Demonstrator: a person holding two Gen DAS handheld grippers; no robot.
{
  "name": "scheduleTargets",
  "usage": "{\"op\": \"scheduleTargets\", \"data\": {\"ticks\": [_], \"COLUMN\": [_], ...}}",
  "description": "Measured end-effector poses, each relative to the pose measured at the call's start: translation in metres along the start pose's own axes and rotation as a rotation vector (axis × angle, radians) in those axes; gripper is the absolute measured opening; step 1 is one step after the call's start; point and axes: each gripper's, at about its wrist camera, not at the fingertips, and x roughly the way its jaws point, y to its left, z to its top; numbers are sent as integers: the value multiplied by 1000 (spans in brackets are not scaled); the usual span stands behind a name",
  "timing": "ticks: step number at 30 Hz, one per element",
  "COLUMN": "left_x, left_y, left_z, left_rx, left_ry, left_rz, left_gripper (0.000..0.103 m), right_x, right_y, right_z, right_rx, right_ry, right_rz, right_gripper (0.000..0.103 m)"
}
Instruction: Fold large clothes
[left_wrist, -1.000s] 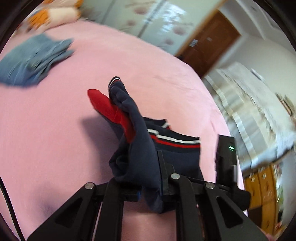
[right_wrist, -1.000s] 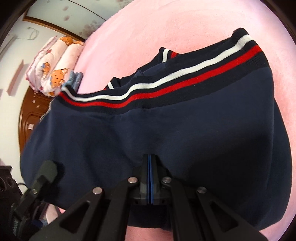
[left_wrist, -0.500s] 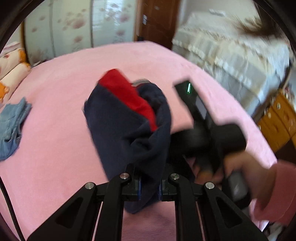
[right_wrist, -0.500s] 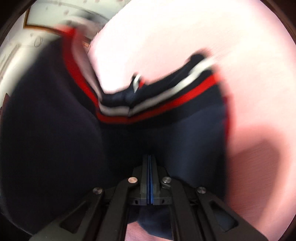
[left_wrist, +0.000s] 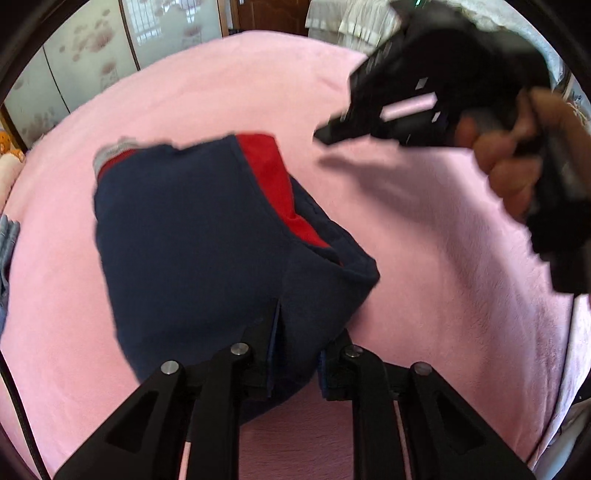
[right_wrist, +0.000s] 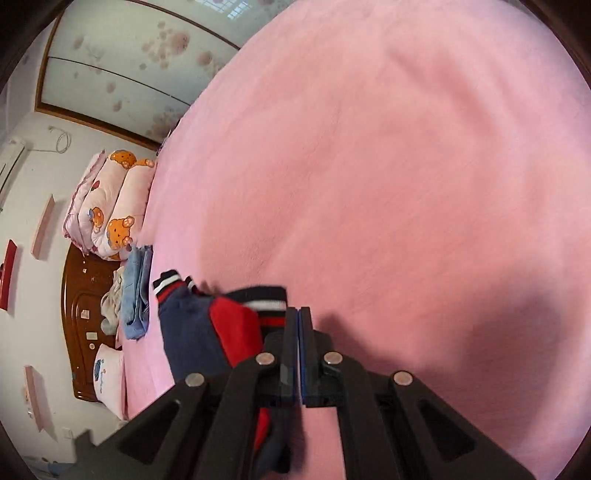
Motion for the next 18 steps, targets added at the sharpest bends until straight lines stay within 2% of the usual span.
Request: {"op": "scheduleTargets", "data": {"ticks": [3, 5, 9, 10, 13, 18], "left_x": [3, -2, -17, -22, -46, -94], "left_y": [-10, -17, -28, -25, -26, -7], "left_z": [1, 3, 5, 6, 7, 8], "left_rx": [20, 30, 60, 58, 29, -84], "left_ry": [11, 13, 24, 33, 33, -6], "left_rz": [29, 40, 69, 79, 65, 40], "left_gripper": [20, 32, 47, 53, 68, 74], "right_x": [-4, -12, -19, -21, -27, -34], "right_y": [5, 8, 12, 11, 15, 31], "right_z": [4, -3, -1, -1, -6, -24], "right_rx": [-11, -24, -47, -44, -40, -71], "right_ry": [-12, -6, 12, 15, 37, 91], "right_rz": [12, 21, 17, 22, 42, 57], "right_gripper": [0, 0, 0, 0, 0, 0]}}
